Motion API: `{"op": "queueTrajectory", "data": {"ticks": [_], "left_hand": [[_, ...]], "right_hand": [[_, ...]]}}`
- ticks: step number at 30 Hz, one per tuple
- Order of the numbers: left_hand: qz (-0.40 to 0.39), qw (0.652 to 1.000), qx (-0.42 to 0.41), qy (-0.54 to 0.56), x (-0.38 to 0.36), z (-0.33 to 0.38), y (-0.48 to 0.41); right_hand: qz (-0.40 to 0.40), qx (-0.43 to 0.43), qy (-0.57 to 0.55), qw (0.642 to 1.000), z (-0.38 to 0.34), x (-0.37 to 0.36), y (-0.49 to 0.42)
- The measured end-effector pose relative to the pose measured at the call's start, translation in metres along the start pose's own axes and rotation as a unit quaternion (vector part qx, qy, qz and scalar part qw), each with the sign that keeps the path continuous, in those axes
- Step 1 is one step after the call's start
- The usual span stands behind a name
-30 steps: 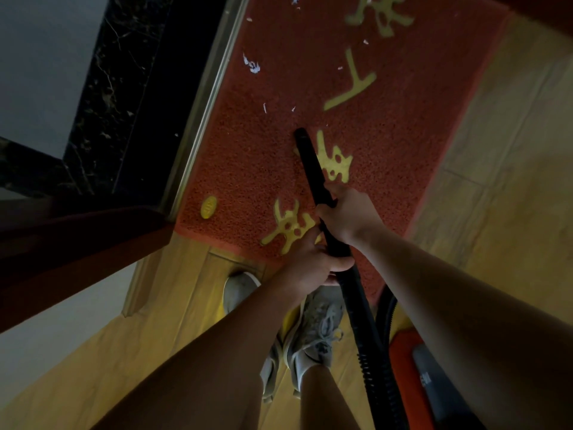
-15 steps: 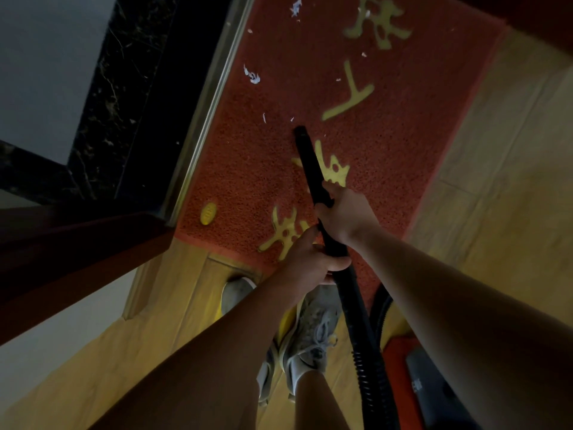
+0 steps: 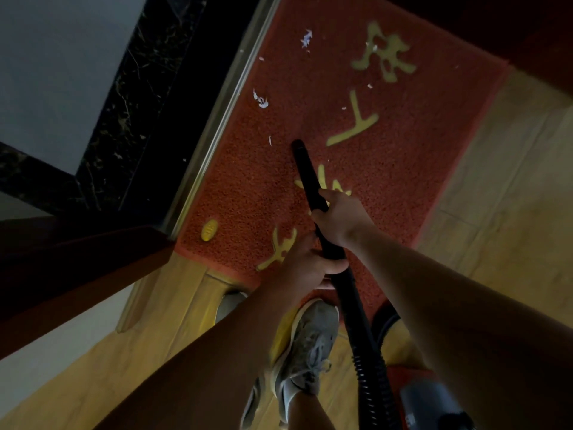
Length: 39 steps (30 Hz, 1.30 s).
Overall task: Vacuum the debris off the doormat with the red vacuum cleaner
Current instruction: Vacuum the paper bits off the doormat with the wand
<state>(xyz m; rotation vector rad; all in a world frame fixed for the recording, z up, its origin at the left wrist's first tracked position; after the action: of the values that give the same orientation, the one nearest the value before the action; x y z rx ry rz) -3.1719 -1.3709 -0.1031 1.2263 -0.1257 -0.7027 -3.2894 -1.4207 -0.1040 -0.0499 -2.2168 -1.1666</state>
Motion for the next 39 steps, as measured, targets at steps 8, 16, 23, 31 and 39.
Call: {"op": "queueTrajectory", "data": {"ticks": [8, 16, 23, 31, 39], "left_hand": [[0.009, 0.999, 0.005, 0.035, 0.021, -0.006, 0.005], [0.009, 1.0, 0.005, 0.027, 0.049, -0.004, 0.011], [0.008, 0.999, 0.004, 0.044, 0.056, -0.003, 0.014], [0.018, 0.997, 0.014, 0.076, 0.073, -0.031, 0.029], [0.041, 0.996, 0.001, 0.077, 0.084, -0.04, 0.031]], "right_hand": [[-0.023, 0.0, -0.019, 1.0, -0.021, -0.02, -0.001], [-0.014, 0.015, -0.012, 1.0, -0.046, -0.036, -0.007], [-0.028, 0.03, 0.016, 0.999, -0.063, -0.041, -0.002], [-0.076, 0.041, 0.021, 0.996, -0.075, -0.078, 0.013], [-0.06, 0.051, 0.015, 0.997, -0.077, -0.092, 0.015]]}}
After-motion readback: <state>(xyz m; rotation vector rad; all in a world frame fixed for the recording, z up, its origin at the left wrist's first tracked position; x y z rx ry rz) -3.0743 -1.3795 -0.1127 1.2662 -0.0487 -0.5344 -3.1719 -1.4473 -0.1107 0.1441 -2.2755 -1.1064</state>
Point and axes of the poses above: each hand's wrist, its own y-axis away from the middle knuckle, its own x-axis out of the back of the hand, z = x × y, the point moved 9 cm from there along -y, towards the middle knuckle, and after that the axes turned 1 degree about -y, right-handed, at the moved point
